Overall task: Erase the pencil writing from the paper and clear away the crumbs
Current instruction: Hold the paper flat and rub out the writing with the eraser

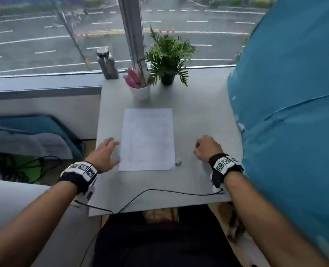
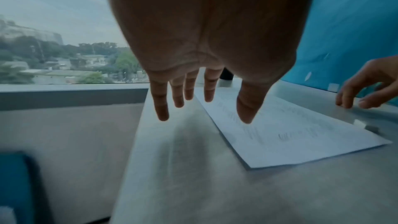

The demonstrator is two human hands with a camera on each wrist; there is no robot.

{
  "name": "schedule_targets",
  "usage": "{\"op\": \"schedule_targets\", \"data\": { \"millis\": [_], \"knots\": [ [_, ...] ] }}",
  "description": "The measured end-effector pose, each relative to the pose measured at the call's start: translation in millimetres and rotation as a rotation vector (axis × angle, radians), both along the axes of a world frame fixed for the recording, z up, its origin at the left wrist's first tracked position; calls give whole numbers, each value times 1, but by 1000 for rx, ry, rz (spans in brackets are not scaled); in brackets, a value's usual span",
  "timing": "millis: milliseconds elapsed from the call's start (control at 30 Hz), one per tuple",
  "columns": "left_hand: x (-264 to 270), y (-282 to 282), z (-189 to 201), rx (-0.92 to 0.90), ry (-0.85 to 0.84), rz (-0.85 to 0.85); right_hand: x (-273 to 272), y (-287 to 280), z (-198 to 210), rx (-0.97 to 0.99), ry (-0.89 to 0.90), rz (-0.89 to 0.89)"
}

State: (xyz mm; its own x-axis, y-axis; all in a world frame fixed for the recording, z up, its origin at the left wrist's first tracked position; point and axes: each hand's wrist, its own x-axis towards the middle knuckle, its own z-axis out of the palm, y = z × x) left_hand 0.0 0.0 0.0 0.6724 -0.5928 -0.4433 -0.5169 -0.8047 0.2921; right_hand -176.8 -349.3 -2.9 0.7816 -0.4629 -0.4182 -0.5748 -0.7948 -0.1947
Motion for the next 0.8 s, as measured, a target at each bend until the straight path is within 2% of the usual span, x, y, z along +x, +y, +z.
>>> {"op": "schedule_targets", "data": {
  "millis": [133,333,467,667,800],
  "knots": [
    [6,-18,-1,122,27,-40,9,2,-11,-70,-76,60],
    [21,-23,-10,209,-86,-145,31,8,-24,-236,-35,214],
    [20,-20,-14,257,-170,-171,41,18,-28,-309,-68,306],
    [-6,-22,-15,243,-188,-97,26,29,-22,-274,-106,282],
    [-17,-25,-17,202,-196,-18,14,29,-13,-183,-113,243]
  ]
}}
